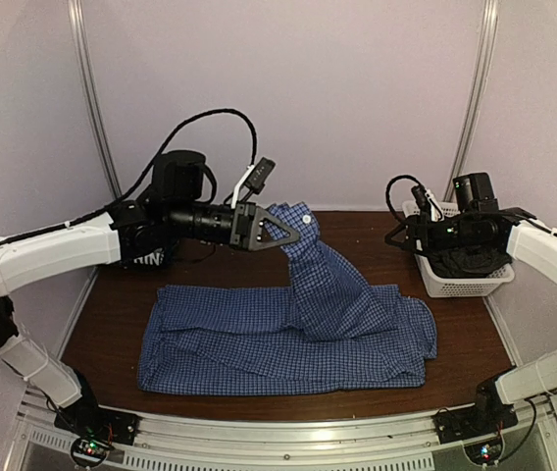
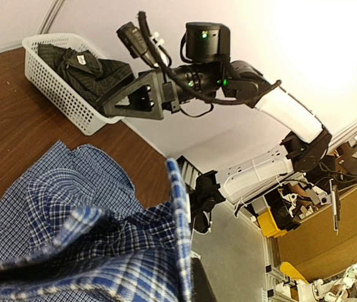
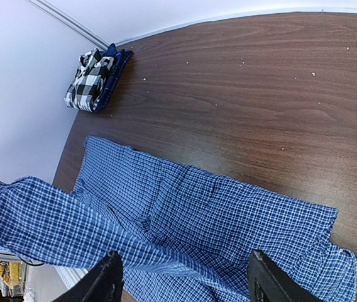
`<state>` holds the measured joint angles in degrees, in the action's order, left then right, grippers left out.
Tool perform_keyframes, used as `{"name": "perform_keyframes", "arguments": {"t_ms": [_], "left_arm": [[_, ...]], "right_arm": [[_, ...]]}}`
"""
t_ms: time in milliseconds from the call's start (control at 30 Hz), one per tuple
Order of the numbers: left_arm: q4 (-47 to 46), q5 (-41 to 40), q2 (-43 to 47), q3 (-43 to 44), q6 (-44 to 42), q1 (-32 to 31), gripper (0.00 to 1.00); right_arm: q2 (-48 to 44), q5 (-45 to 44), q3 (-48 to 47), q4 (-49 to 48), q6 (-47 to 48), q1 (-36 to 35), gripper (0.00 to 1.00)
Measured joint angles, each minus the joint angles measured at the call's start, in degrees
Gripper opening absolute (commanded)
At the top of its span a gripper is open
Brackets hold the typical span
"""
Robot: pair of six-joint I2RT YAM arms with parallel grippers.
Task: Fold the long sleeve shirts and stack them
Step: Fold the sleeve of the rectangle-folded shirt.
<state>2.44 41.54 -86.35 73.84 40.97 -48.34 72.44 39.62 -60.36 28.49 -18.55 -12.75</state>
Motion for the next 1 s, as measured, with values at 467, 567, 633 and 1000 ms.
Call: {"name": "perform_keyframes", "arguments": {"t_ms": [467, 567, 633, 1000], "left_arm": [[-2.34, -9.53, 4.11, -7.1, 2.27, 3.8, 0.04], [-1.95, -12.26, 4.39, -10.97, 1.97, 5.79, 0.07], [-1.79, -14.05, 4.46, -13.66, 1.03, 6.71, 0.08], [1.75, -21.05, 9.6, -26.95, -7.1, 10.62, 0.11]], "right_arm": [[0.0, 0.37, 0.0, -0.02, 0.13, -0.02, 0.69], [0.0, 0.44, 0.0, -0.02, 0.13, -0.02, 0.69], [0.0, 0.46, 0.0, -0.02, 0.13, 0.0, 0.69], [0.02, 0.7, 0.92, -0.09, 0.09, -0.02, 0.69]]}}
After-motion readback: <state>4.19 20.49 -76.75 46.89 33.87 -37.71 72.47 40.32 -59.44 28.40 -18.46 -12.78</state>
